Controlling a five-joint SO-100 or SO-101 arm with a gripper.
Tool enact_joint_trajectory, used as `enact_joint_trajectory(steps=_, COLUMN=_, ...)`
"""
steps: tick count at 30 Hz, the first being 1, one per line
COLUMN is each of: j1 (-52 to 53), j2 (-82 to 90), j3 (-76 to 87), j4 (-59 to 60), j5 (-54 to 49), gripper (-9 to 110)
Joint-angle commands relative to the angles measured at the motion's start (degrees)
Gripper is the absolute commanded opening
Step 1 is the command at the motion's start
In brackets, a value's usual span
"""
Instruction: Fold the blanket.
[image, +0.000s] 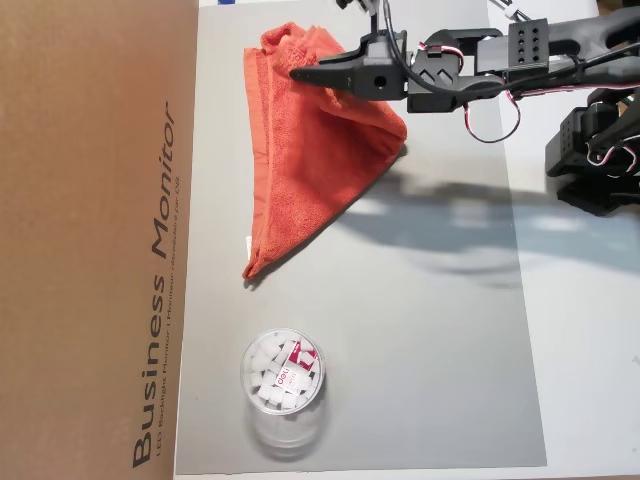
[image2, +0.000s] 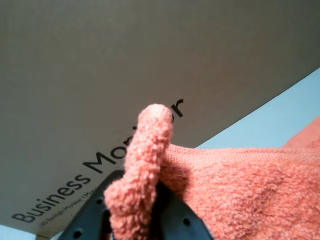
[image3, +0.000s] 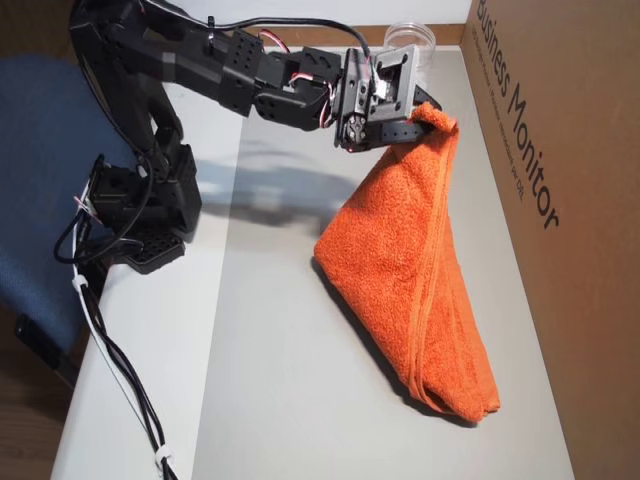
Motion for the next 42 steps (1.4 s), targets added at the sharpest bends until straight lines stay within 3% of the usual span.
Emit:
enact_joint_trajectory(steps=1, j1=-1.58, j2=-1.67, j3=-5.01, j4=-1.14, j5=-2.64, gripper=0)
enact_joint_trajectory(steps=18, j1=-11.95, j2=-14.15, j3=-14.77, j4=-1.14, j5=-15.73, gripper=0)
enact_joint_trajectory(steps=42, j1=-18.46, j2=-33.84, j3=-26.89, j4=-1.14, j5=-28.65, gripper=0)
